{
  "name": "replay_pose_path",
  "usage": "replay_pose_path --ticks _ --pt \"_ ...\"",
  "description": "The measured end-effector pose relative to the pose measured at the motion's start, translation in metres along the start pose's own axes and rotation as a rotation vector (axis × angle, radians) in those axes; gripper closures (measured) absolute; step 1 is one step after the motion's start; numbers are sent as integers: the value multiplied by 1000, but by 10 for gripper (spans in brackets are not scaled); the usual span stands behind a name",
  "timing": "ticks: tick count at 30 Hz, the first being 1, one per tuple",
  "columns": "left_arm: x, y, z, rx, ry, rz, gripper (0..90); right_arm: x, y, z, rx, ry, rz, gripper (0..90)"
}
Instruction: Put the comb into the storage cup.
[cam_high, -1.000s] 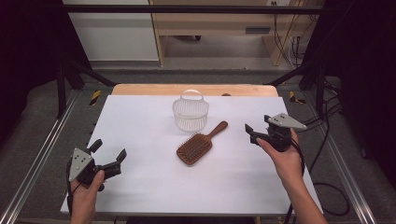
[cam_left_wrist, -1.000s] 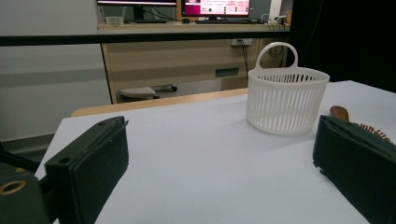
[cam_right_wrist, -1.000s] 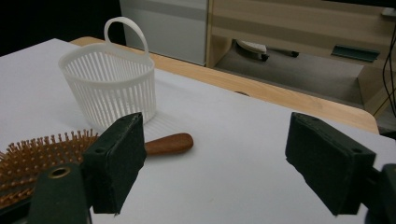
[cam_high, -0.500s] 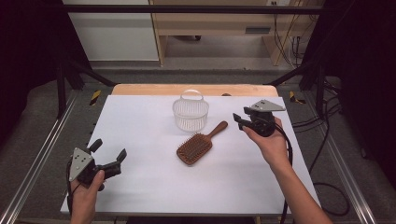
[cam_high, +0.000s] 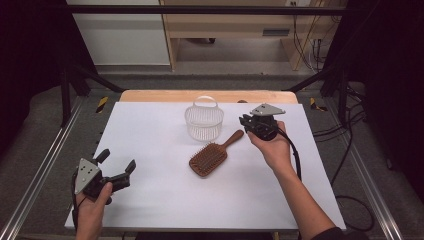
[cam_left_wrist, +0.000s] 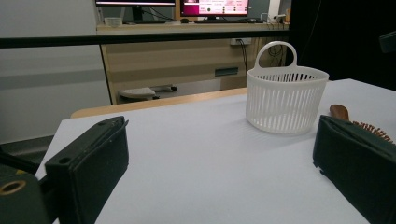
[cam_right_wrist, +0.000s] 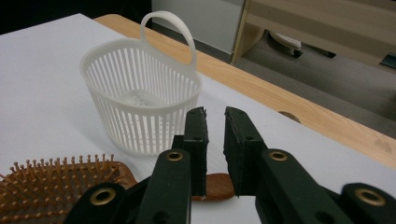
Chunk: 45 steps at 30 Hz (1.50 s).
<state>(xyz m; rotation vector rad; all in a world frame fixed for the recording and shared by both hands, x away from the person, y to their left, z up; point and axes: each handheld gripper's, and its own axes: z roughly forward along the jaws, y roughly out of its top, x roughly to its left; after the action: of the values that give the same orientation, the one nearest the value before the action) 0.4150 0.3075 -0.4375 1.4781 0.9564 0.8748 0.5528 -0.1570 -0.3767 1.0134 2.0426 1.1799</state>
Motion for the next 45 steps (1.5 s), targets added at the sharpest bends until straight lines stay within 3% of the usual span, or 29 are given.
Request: replay_pose_path --ticks 7,17,31,37,45 --pt "-1 0 0 -1 -1 4 37 6 -6 19 39 21 -5 900" --pt "0 0 1 3 -1 11 37 10 -20 46 120 36 31 900" --pt "1 0 1 3 1 5 37 9 -48 96 224 0 63 900" --pt "2 0 1 3 1 3 36 8 -54 102 248 -6 51 900" --pt "2 0 1 1 1 4 37 8 -55 96 285 20 27 900"
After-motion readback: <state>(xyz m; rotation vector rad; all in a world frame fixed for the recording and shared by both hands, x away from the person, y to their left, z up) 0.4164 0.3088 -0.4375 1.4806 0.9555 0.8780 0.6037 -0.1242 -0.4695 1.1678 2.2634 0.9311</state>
